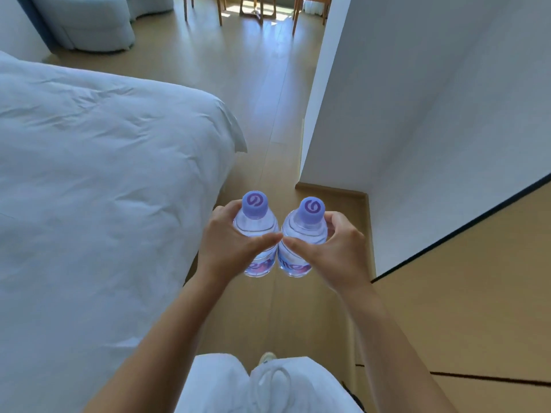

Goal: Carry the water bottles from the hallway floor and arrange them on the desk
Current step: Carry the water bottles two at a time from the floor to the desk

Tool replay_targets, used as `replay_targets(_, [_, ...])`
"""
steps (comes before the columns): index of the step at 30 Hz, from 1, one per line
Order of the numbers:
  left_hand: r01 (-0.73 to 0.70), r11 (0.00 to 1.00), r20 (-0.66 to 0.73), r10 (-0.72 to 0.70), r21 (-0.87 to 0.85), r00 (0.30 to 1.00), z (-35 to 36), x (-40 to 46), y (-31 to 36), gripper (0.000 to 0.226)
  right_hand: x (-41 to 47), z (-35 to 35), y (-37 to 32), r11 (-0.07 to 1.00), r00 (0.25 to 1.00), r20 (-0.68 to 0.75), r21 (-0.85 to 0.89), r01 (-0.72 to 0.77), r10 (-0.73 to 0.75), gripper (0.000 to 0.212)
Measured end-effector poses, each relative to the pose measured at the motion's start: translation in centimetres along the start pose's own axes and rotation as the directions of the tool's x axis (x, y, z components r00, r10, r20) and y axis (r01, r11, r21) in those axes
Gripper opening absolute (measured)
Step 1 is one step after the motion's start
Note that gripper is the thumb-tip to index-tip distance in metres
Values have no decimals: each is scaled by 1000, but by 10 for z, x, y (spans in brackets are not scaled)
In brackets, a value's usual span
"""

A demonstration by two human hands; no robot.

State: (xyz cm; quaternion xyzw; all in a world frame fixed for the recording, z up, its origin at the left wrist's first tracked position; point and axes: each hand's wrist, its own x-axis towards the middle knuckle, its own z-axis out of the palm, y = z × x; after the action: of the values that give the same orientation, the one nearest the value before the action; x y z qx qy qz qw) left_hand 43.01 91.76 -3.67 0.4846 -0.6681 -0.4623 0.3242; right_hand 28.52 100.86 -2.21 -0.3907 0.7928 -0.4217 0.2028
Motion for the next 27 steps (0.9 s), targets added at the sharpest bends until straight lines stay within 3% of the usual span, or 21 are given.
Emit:
replay_targets(4, [-2,1000,-22,2,28,1000,10,72,6,49,74,10,-7,1000,999,34,12,6,-6,49])
replay_targets(13, [-28,996,15,26,90,1000,11,268,-1,62,258,71,-33,999,999,40,51,10,-12,60])
replay_targets(20, [-84,988,35,80,131,996,-4,430,12,48,394,121,-70,995,999,-25,102,-20,22,49])
replay_targets(27, [-106,983,44,101,148,994,-1,545,12,54,508,149,-86,998,999,-37,54,39,-37,47])
